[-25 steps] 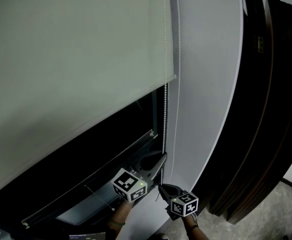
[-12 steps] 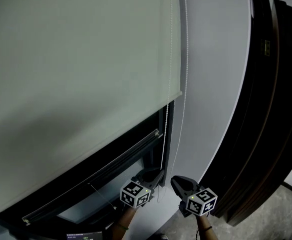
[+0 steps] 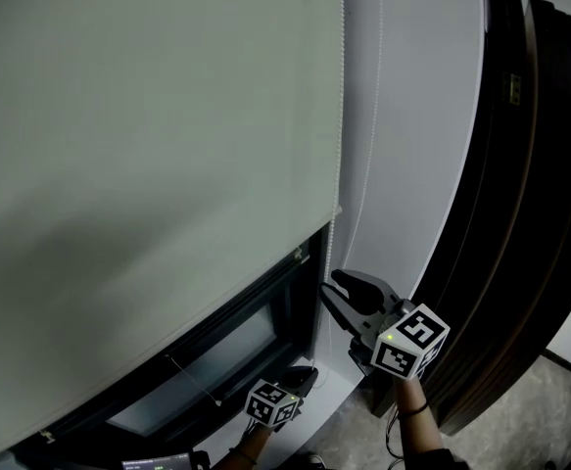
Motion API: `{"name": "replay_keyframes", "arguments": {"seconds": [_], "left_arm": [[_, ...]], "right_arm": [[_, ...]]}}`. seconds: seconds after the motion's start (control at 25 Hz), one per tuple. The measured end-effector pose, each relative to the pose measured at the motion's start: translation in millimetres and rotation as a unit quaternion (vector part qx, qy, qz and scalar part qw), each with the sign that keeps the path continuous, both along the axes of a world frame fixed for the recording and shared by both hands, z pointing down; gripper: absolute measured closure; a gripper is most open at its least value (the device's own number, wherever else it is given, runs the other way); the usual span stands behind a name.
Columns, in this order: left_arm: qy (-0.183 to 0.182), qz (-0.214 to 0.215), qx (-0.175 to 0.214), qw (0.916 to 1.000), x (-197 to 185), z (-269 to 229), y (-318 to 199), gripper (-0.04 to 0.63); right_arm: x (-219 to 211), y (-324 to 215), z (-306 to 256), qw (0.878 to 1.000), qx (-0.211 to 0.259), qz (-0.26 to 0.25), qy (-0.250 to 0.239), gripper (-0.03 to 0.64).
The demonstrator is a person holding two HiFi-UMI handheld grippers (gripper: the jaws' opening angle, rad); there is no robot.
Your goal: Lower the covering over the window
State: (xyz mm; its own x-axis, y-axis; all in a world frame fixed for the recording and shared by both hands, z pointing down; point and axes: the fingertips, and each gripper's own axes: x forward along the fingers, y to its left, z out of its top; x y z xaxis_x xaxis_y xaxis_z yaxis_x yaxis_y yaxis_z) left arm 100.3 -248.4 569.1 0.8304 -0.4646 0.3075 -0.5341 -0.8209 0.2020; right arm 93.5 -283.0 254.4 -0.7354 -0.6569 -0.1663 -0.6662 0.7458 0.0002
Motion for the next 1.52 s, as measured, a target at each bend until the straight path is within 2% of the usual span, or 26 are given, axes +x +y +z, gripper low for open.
{"name": "replay_keyframes", "arguments": {"seconds": [0.16, 0.2, 0.32, 0.48, 0.56, 0.68, 0.76, 0.84, 0.96, 1.04, 1.12, 1.2, 1.28, 1.44, 1.52], "left_arm": [[0.005, -0.004, -0.011, 0.9999, -2, 1, 2, 0.589], [0.006, -0.005, -0.012, 0.9999, -3, 1, 1, 0.589], [0.009, -0.014, -0.012, 0.9998, -8, -1, -1, 0.589], [0.008, -0.028, -0.019, 0.9994, -14, -7, 0, 0.588], [0.020, -0.030, -0.006, 0.9993, -14, -19, 1, 0.580], [0.065, -0.037, 0.036, 0.9965, -14, -57, -2, 0.552], [0.090, -0.035, 0.074, 0.9926, -13, -92, -5, 0.551], [0.113, -0.029, 0.115, 0.9865, -11, -131, -8, 0.551], [0.141, -0.020, 0.176, 0.9741, -10, -188, -6, 0.551], [0.145, -0.014, 0.213, 0.9661, -10, -219, -3, 0.551], [0.143, -0.007, 0.240, 0.9601, -6, -244, -6, 0.551], [0.142, -0.001, 0.250, 0.9578, -2, -261, -15, 0.523], [0.136, 0.007, 0.249, 0.9590, 4, -269, -25, 0.488], [0.112, 0.022, 0.250, 0.9615, 16, -276, -40, 0.465], [0.125, 0.031, 0.246, 0.9605, 21, -282, -39, 0.465]], "right_arm": [[-4, -12, -21, 1.000, 0.014, 0.011, -0.007, 0.520], [-4, -12, -23, 1.000, 0.014, 0.012, -0.013, 0.598], [-3, -12, -24, 0.999, 0.006, 0.015, -0.036, 0.603], [4, -10, -24, 0.997, 0.017, 0.045, -0.055, 0.604], [9, -7, -24, 0.996, 0.025, 0.054, -0.062, 0.604], [15, -6, -24, 0.995, 0.030, 0.065, -0.068, 0.604], [16, -10, -11, 0.996, 0.022, 0.076, -0.037, 0.604], [13, -18, 20, 0.996, 0.000, 0.086, 0.003, 0.604], [15, -21, 77, 0.994, -0.051, 0.092, -0.002, 0.604], [15, -20, 115, 0.991, -0.082, 0.102, 0.014, 0.604], [12, -19, 161, 0.985, -0.120, 0.108, 0.053, 0.604], [11, -16, 210, 0.978, -0.167, 0.108, 0.061, 0.604], [11, -8, 250, 0.971, -0.207, 0.108, 0.053, 0.604], [4, 7, 307, 0.956, -0.264, 0.108, 0.074, 0.606], [3, 13, 328, 0.949, -0.284, 0.110, 0.083, 0.605]]}}
